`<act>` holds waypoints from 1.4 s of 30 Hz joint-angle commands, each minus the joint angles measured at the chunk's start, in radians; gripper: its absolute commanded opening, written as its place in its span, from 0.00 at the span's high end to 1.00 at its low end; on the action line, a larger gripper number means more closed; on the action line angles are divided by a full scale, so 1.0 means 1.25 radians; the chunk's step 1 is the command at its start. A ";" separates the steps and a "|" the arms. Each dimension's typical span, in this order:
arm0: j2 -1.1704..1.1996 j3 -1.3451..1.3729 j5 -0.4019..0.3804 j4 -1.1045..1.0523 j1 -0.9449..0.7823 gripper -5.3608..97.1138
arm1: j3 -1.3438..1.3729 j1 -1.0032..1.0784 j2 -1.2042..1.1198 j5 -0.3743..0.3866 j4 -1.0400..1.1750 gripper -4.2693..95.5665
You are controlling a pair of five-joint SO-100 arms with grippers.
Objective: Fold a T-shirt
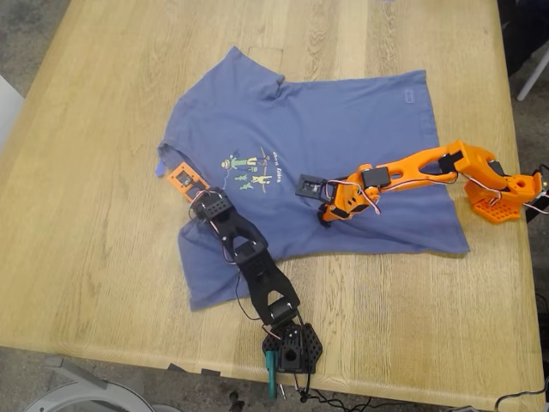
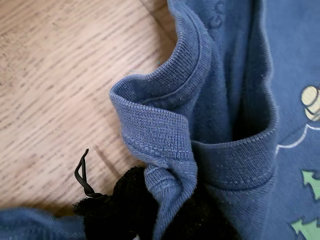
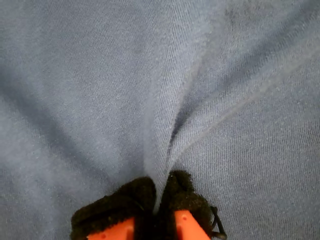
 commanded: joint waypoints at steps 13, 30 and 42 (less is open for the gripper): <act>0.200 -0.011 -0.005 -0.027 0.091 0.95 | 0.058 0.126 0.162 -0.002 -0.103 0.96; 0.291 -0.088 -0.005 -0.010 0.237 0.95 | -0.233 0.221 0.158 -0.015 -0.152 0.96; 0.364 -0.129 0.001 0.006 0.342 0.95 | -0.190 0.293 0.182 -0.011 -0.272 0.96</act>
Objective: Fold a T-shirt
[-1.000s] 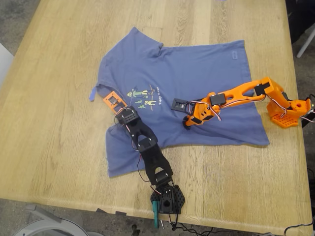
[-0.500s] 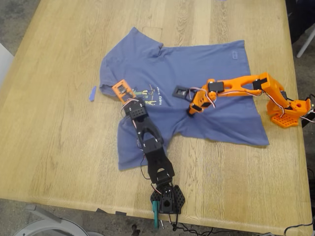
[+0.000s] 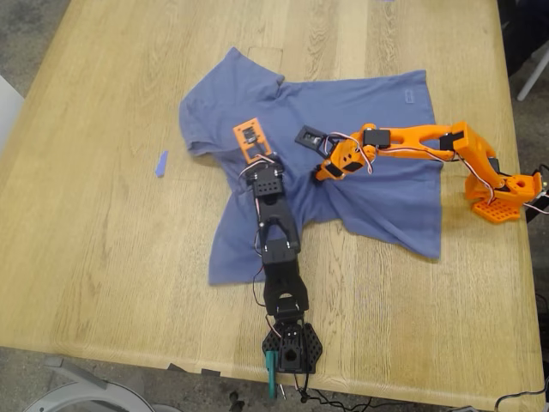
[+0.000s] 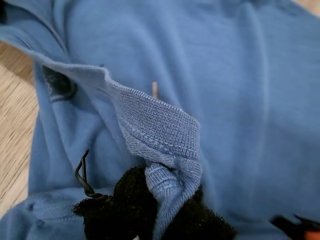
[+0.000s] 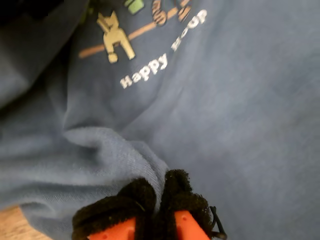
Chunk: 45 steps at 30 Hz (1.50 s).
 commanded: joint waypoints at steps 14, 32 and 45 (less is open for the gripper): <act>0.190 -0.194 0.001 -0.042 0.133 0.95 | 0.096 0.171 0.103 0.009 -0.147 0.96; 0.079 -0.226 -0.004 -0.199 0.390 0.95 | 0.126 0.286 0.114 0.013 -0.275 0.96; -0.053 -0.217 -0.011 -0.285 0.498 0.95 | 0.334 0.401 0.222 0.016 -0.430 0.96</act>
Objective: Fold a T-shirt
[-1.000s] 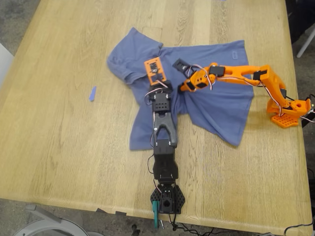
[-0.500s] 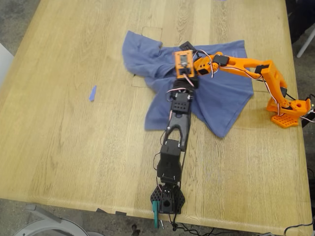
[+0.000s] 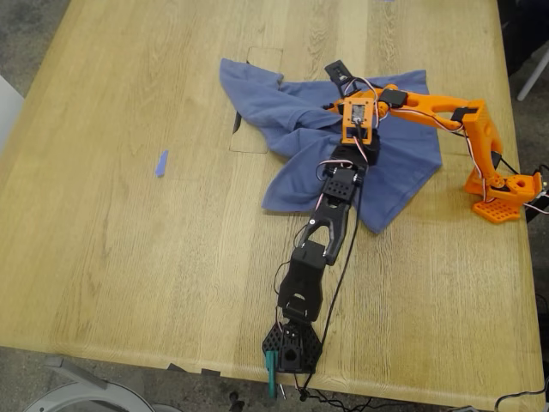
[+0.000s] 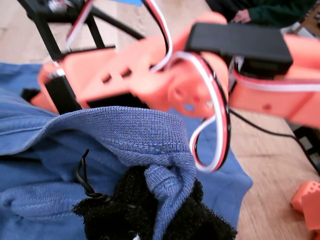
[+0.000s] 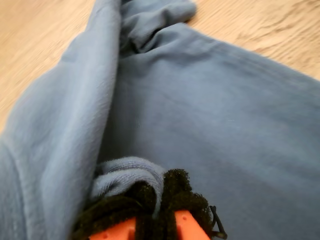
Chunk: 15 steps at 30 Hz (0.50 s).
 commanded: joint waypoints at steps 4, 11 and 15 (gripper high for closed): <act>-0.034 -0.104 -0.013 -0.081 0.083 0.95 | 0.113 0.066 0.134 0.005 -0.094 0.96; -0.124 -0.147 -0.018 -0.112 0.153 0.95 | 0.223 0.117 0.185 -0.002 -0.155 0.96; -0.146 -0.141 -0.018 -0.114 0.205 0.95 | 0.233 0.137 0.189 -0.002 -0.164 0.96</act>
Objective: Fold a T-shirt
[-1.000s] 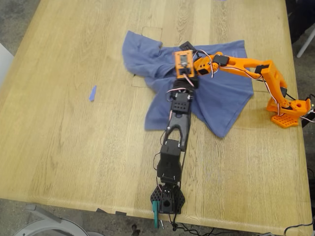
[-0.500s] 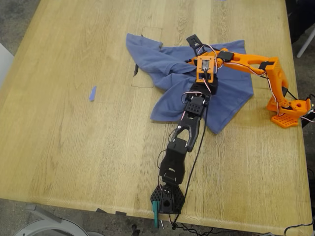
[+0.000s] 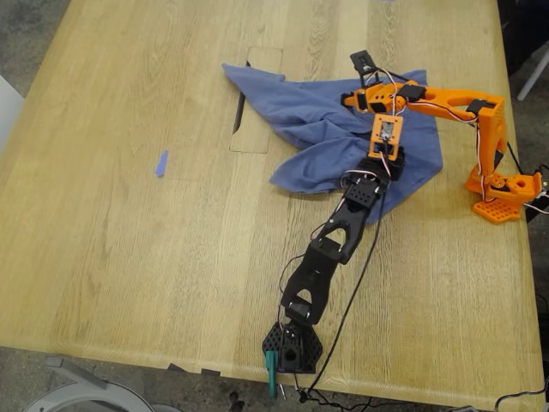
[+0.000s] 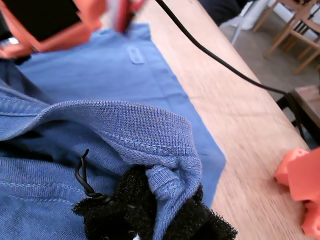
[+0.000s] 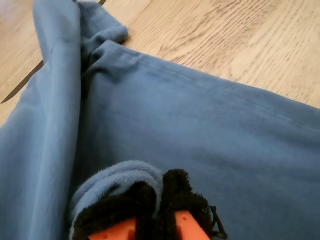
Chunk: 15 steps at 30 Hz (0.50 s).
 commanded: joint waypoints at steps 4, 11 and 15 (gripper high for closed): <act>-0.012 -0.083 -0.007 -0.042 0.109 0.95 | -0.006 0.039 0.067 0.001 -0.037 0.96; -0.090 -0.083 -0.009 -0.063 0.160 0.95 | -0.001 0.060 0.067 0.004 -0.052 0.96; -0.117 -0.087 -0.006 -0.064 0.164 0.95 | 0.025 0.071 0.072 0.005 -0.061 0.96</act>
